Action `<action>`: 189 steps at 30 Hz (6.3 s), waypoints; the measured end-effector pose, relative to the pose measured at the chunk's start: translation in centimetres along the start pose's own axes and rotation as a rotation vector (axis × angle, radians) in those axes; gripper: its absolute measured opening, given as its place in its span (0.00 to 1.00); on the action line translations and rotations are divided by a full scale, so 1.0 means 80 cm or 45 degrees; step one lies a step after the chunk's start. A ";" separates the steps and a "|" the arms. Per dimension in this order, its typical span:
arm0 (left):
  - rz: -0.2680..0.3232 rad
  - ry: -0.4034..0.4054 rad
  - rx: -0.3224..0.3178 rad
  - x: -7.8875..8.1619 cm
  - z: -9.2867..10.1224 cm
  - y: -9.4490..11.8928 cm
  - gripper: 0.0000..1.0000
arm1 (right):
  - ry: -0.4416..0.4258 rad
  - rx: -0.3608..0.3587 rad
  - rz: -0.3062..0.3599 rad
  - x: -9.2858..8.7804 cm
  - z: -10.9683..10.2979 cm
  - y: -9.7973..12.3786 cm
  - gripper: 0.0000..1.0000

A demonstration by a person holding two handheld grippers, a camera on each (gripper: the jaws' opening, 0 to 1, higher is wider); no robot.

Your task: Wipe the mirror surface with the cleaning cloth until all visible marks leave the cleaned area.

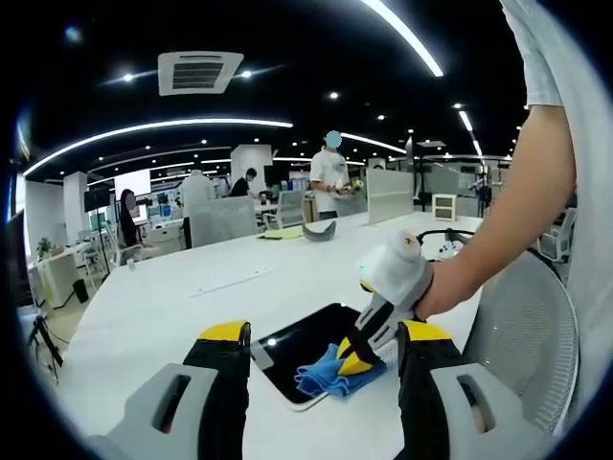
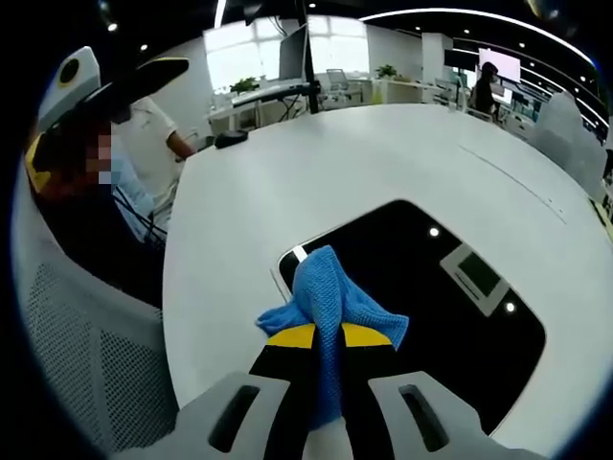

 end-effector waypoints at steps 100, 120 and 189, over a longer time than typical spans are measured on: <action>0.001 0.021 0.011 0.002 -0.018 -0.007 0.62 | -0.001 -0.067 -0.015 0.044 0.076 -0.046 0.03; -0.007 0.022 0.008 0.001 -0.023 -0.009 0.62 | -0.005 -0.086 -0.016 0.054 0.092 -0.054 0.03; -0.011 0.042 0.005 -0.004 -0.036 -0.011 0.62 | -0.033 -0.106 0.008 0.084 0.117 -0.086 0.03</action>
Point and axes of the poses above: the point that each gripper's makers call its tool centre point, and the gripper's own axes: y roughly backward along the fingers, z roughly to its right, x roughly out of its top, the point moved 9 cm from there along y, roughly backward along the fingers, and after that the axes turned 9 degrees about -x, right-handed, at the moved point
